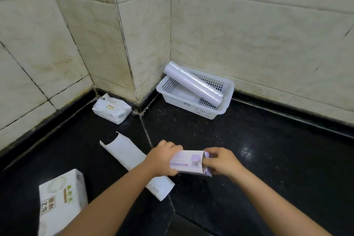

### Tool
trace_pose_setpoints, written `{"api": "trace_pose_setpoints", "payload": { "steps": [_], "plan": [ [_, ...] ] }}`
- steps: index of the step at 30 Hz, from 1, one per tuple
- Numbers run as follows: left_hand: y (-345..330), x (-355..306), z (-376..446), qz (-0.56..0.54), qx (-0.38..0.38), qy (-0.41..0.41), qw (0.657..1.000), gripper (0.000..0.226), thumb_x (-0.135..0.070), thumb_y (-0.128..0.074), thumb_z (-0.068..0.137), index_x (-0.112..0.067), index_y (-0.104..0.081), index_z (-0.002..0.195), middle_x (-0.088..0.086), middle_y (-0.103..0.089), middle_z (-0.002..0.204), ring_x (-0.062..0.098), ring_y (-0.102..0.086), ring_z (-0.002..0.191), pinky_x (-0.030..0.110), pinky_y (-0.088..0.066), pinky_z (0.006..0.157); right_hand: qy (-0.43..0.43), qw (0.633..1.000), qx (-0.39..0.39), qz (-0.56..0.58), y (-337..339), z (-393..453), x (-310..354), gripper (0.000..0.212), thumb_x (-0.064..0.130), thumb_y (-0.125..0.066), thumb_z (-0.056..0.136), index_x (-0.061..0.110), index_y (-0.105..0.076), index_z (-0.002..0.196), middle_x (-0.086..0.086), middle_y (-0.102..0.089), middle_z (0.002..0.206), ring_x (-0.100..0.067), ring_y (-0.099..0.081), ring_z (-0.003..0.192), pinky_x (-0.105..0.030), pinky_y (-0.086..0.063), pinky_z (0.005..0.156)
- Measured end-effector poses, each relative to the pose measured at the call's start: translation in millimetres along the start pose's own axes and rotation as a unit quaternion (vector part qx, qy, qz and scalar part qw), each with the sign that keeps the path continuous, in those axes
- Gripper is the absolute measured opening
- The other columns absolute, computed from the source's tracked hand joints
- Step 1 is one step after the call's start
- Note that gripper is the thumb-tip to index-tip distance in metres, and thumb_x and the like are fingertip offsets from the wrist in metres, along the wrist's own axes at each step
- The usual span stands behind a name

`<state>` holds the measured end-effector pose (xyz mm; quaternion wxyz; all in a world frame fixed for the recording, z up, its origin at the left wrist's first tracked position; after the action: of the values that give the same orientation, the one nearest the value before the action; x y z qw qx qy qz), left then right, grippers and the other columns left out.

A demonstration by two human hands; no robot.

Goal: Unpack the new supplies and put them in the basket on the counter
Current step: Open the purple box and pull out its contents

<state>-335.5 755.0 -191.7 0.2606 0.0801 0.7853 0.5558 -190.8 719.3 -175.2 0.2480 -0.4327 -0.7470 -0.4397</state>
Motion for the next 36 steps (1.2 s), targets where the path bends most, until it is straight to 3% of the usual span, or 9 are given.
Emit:
{"api": "trace_pose_setpoints", "payload": {
  "steps": [4,8,11,14,17,21,28,31,36],
  "plan": [
    [17.9,11.8,-10.9,-0.041,-0.045,0.019,0.998,0.066,-0.028,-0.071,0.072,-0.019,-0.042,0.131,0.002,-0.050,0.127,0.020,-0.043,0.118,0.034,-0.045,0.098,0.030,0.995,-0.027,0.091,25.0,-1.5,10.4,0.026,0.001,-0.052,0.074,0.024,-0.064,0.076,-0.007,-0.064,0.089,-0.012,-0.056,0.068,-0.019,-0.047,0.053],
    [39.8,20.4,-21.8,-0.030,-0.093,0.044,0.994,0.066,-0.038,-0.070,0.073,-0.022,-0.042,0.131,0.002,-0.052,0.124,0.019,-0.044,0.116,0.034,-0.045,0.095,0.058,0.988,-0.105,-0.097,50.2,3.0,19.5,0.054,0.008,-0.062,0.080,0.013,-0.045,0.131,-0.015,-0.051,0.131,-0.028,-0.052,0.113,-0.037,-0.045,0.091],
    [55.1,25.4,-27.9,-0.025,-0.132,0.066,0.989,0.066,-0.041,-0.067,0.074,-0.023,-0.041,0.132,0.002,-0.052,0.122,0.017,-0.043,0.113,0.030,-0.045,0.091,0.280,0.841,-0.297,-0.356,55.2,-32.2,73.2,0.057,0.004,-0.078,0.062,0.003,-0.060,0.116,-0.018,-0.064,0.118,-0.038,-0.055,0.118,-0.060,-0.030,0.104],
    [66.3,26.2,-30.6,-0.007,-0.147,0.064,0.987,0.069,-0.042,-0.065,0.075,-0.025,-0.038,0.135,0.000,-0.051,0.122,0.016,-0.041,0.114,0.026,-0.042,0.089,0.460,0.756,-0.254,-0.392,21.0,-62.7,98.6,0.056,0.000,-0.082,0.051,0.006,-0.067,0.104,-0.008,-0.072,0.105,-0.036,-0.062,0.109,-0.064,-0.022,0.092],
    [75.6,20.3,-33.3,-0.003,-0.165,0.056,0.985,0.068,-0.042,-0.067,0.074,-0.024,-0.041,0.135,0.000,-0.053,0.119,0.016,-0.043,0.112,0.028,-0.044,0.088,0.493,0.771,-0.187,-0.357,11.0,-65.8,109.3,0.050,-0.003,-0.081,0.052,0.003,-0.067,0.101,-0.012,-0.072,0.092,-0.034,-0.069,0.093,-0.060,-0.038,0.091],
    [86.4,19.3,-37.8,-0.007,-0.195,0.077,0.978,0.060,-0.046,-0.066,0.073,-0.019,-0.050,0.124,0.003,-0.057,0.107,0.019,-0.048,0.101,0.030,-0.043,0.085,0.479,0.811,-0.162,-0.295,20.7,-62.3,109.4,0.018,-0.001,-0.078,0.061,0.001,-0.068,0.076,-0.012,-0.065,0.066,-0.028,-0.063,0.060,-0.031,-0.057,0.057],
    [87.4,15.2,-39.9,-0.003,-0.205,0.069,0.976,0.061,-0.039,-0.069,0.071,-0.022,-0.050,0.126,-0.001,-0.056,0.113,0.018,-0.046,0.106,0.031,-0.048,0.082,0.352,0.906,-0.066,-0.224,20.8,-26.6,102.4,0.029,0.021,-0.045,0.093,0.013,-0.059,0.117,-0.006,-0.066,0.081,-0.016,-0.057,0.074,-0.030,-0.044,0.069],
    [94.2,10.3,-41.4,0.003,-0.226,0.044,0.973,0.059,-0.030,-0.075,0.067,-0.017,-0.057,0.121,0.005,-0.060,0.108,0.023,-0.052,0.102,0.037,-0.053,0.077,0.315,0.920,-0.094,-0.213,24.8,-16.6,103.5,0.053,0.030,-0.050,0.090,0.018,-0.035,0.139,-0.001,-0.057,0.080,-0.014,-0.052,0.073,-0.030,-0.044,0.071],
    [93.4,11.2,-37.7,0.018,-0.216,0.023,0.976,0.061,-0.025,-0.078,0.064,-0.010,-0.059,0.120,0.010,-0.063,0.108,0.028,-0.056,0.102,0.041,-0.055,0.075,0.297,0.931,-0.104,-0.186,27.1,-6.9,102.5,0.064,0.033,-0.069,0.076,0.011,-0.045,0.131,-0.003,-0.051,0.124,-0.016,-0.047,0.114,-0.021,-0.036,0.092]
  ]
}}
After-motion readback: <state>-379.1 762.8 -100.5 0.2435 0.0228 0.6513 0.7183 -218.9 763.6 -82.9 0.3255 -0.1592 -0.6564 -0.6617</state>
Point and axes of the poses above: each hand's wrist, its own z-axis towards the middle knuckle, its own y-axis out of the back of the hand, x = y × z, the point moved 9 cm from there along z, towards the middle knuckle
